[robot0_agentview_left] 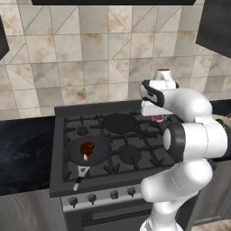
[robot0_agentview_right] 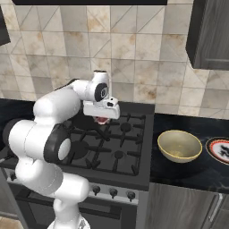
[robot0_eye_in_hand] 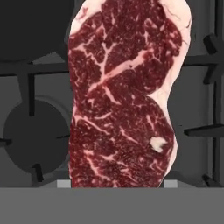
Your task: Place one of the steaks on the plate and the other in the bowl. Then place the bowl in the fridge.
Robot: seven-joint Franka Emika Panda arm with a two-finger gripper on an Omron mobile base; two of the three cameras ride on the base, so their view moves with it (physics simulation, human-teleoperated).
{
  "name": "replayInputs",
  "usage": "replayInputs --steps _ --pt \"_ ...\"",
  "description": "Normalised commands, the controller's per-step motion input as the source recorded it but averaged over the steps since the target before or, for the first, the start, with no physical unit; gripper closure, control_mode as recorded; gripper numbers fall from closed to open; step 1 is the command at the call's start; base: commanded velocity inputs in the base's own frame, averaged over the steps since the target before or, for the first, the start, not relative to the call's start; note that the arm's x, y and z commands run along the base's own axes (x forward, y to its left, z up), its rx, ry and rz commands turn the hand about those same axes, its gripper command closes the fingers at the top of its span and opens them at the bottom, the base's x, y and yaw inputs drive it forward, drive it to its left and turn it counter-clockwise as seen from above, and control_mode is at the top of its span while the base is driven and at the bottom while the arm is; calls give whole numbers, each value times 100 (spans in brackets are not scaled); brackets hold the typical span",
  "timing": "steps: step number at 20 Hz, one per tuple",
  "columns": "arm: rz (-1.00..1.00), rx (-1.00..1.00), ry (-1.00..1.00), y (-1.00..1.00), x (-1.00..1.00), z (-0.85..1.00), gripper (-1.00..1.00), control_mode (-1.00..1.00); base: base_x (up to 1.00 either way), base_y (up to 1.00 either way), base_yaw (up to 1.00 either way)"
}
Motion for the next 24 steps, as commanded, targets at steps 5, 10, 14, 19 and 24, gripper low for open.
replayInputs --steps 5,10,14,19,24 --pt "-25 0 2 -91 -27 12 100 -100 0 0 0" --pt "-27 0 5 -94 0 21 100 -100 0 0 0" --pt "-37 2 16 -100 0 0 100 -100 0 0 0" --pt "-34 6 9 -100 0 0 100 -100 0 0 0" --pt "-28 2 4 -85 2 -20 100 -100 0 0 0"
